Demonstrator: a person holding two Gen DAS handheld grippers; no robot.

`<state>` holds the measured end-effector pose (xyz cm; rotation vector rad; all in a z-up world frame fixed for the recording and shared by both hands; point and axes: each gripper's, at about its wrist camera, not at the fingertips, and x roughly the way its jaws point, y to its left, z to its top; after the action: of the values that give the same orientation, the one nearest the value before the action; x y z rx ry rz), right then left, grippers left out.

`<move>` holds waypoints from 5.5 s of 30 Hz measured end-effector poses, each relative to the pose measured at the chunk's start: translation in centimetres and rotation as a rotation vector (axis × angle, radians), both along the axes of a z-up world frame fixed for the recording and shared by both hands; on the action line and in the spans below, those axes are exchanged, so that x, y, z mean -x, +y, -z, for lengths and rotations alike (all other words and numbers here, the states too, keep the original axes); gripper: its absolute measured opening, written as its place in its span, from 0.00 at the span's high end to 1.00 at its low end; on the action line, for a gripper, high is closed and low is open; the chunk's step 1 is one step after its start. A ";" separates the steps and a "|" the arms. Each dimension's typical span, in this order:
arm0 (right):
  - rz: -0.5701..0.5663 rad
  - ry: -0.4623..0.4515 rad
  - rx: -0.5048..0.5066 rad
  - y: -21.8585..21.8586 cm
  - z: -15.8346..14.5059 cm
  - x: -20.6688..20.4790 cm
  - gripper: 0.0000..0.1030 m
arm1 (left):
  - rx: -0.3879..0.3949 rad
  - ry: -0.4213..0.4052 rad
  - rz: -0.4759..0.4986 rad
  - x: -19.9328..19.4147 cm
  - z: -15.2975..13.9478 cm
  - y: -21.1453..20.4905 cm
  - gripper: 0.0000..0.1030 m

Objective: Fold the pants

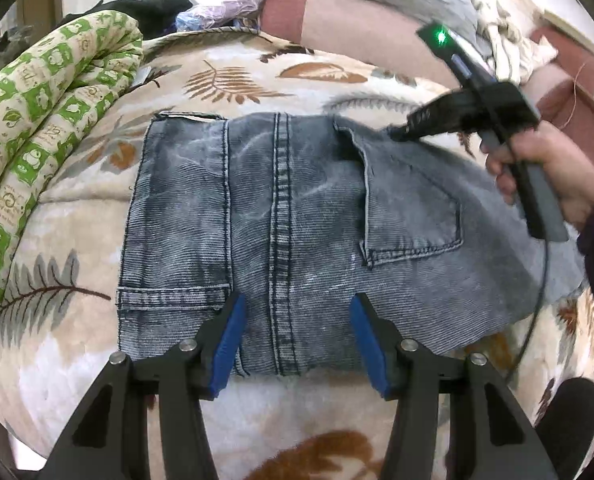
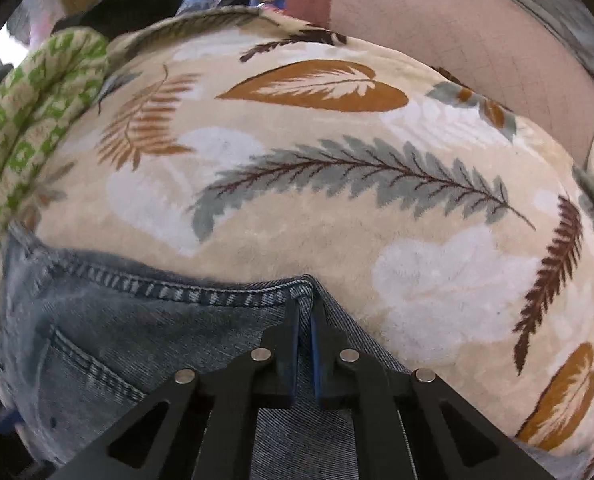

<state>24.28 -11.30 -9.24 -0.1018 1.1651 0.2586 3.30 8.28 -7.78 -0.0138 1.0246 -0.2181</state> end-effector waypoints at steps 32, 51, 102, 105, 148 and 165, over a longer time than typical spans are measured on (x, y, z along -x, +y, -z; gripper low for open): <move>0.188 -0.177 -0.350 -8.0 1.0 24.2 0.31 | -0.219 -0.020 -0.069 1.7 0.3 -0.4 0.31; 0.968 -0.487 -1.032 -28.3 -1.2 36.5 0.13 | -0.284 -0.130 0.454 -0.8 -8.2 -22.0 0.31; 1.153 -0.381 -1.215 -36.3 5.5 37.6 0.39 | -0.217 0.297 1.170 -8.1 2.6 -54.9 0.29; 1.169 -0.378 -1.231 -36.4 5.8 37.7 0.39 | -0.188 0.282 1.161 -7.7 2.6 -55.3 0.28; 1.181 -0.392 -1.259 -36.7 5.5 36.4 0.32 | -0.089 0.186 1.117 -6.8 1.5 -52.6 0.71; 0.963 -0.431 -1.011 -35.0 1.0 33.9 0.78 | 0.024 0.158 1.046 -7.4 -0.7 -50.2 0.82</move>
<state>-9.65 -46.30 -10.21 1.2076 0.4521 -0.0617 10.66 -41.97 -7.03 0.4991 1.1084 -1.1930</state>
